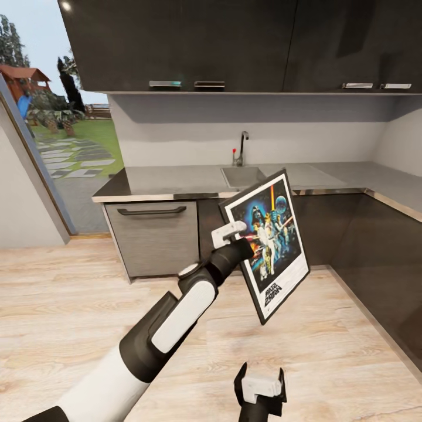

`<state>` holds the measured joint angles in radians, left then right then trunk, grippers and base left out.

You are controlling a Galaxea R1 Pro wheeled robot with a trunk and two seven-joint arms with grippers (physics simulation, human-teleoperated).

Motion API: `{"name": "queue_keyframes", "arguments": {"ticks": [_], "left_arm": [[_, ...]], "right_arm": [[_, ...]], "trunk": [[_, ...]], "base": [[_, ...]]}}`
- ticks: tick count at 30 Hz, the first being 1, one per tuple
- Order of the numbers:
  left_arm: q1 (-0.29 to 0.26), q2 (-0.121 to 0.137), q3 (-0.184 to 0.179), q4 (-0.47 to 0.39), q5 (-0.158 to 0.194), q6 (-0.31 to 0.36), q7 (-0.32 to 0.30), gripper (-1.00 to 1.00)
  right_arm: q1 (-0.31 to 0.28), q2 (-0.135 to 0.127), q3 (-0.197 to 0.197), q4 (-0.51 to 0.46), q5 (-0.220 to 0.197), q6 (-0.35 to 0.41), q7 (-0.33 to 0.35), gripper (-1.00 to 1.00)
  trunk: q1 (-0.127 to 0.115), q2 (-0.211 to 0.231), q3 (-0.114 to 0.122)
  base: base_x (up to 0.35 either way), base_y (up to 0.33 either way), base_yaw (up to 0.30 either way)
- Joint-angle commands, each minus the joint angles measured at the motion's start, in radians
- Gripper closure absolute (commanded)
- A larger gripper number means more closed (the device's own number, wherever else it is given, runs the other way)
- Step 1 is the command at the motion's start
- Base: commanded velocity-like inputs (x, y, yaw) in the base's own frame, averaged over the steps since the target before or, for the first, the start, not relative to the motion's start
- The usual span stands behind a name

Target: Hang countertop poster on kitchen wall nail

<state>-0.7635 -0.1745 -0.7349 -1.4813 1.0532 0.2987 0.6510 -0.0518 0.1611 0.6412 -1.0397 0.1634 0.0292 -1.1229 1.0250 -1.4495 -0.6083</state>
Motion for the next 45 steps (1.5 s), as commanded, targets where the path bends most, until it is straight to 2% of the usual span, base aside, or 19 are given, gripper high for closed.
{"name": "queue_keyframes", "arguments": {"ticks": [1,4,5,9,12,20,28,35,45], "left_arm": [[-0.001,0.0,-0.01,0.0,0.004,-0.021,0.007,1.0],[-0.001,0.0,-0.052,0.0,0.005,-0.071,0.036,1.0],[0.0,0.0,-0.079,0.0,0.006,-0.092,0.062,1.0],[0.0,0.0,-0.135,-0.001,0.008,-0.146,0.118,1.0],[0.0,0.0,-0.16,-0.002,0.01,-0.177,0.14,1.0],[0.02,0.0,-0.205,-0.003,0.01,-0.227,0.171,1.0],[0.028,0.0,-0.214,-0.003,0.01,-0.232,0.182,1.0],[0.035,0.0,-0.22,-0.004,0.01,-0.237,0.185,1.0],[0.042,0.0,-0.258,-0.004,0.01,-0.299,0.185,1.0]], "right_arm": [[-0.001,0.0,0.018,0.0,0.002,0.005,-0.034,-1.0],[-0.002,0.0,0.037,-0.012,0.002,0.008,-0.067,-1.0],[-0.002,0.0,0.042,-0.019,0.002,0.009,-0.075,-1.0],[-0.002,0.0,0.048,-0.036,0.002,0.02,-0.085,-1.0],[-0.003,0.0,0.05,-0.071,0.003,0.065,-0.088,-1.0],[-0.012,-0.001,0.048,-0.135,0.007,0.112,-0.091,-1.0],[-0.014,-0.001,0.045,-0.181,0.007,0.146,-0.09,-1.0],[-0.04,0.0,0.043,-0.189,0.007,0.171,-0.091,-1.0],[-0.047,0.0,0.043,-0.19,0.002,0.207,-0.088,-1.0]], "trunk": [[0.0,-0.001,-0.001],[0.0,-0.001,-0.001],[0.0,-0.001,-0.001],[0.0,-0.001,-0.001],[0.0,-0.001,-0.001],[0.0,-0.001,-0.001],[0.0,-0.001,-0.001],[0.0,-0.001,-0.001],[0.0,-0.001,-0.001]], "base": [[0.0,0.0,0.0],[0.0,0.0,0.0],[0.0,0.0,0.0],[0.0,0.0,0.0],[0.0,0.0,0.0],[0.0,0.0,0.0],[0.0,0.0,0.0],[0.0,0.0,0.0],[0.0,0.0,0.0]]}}
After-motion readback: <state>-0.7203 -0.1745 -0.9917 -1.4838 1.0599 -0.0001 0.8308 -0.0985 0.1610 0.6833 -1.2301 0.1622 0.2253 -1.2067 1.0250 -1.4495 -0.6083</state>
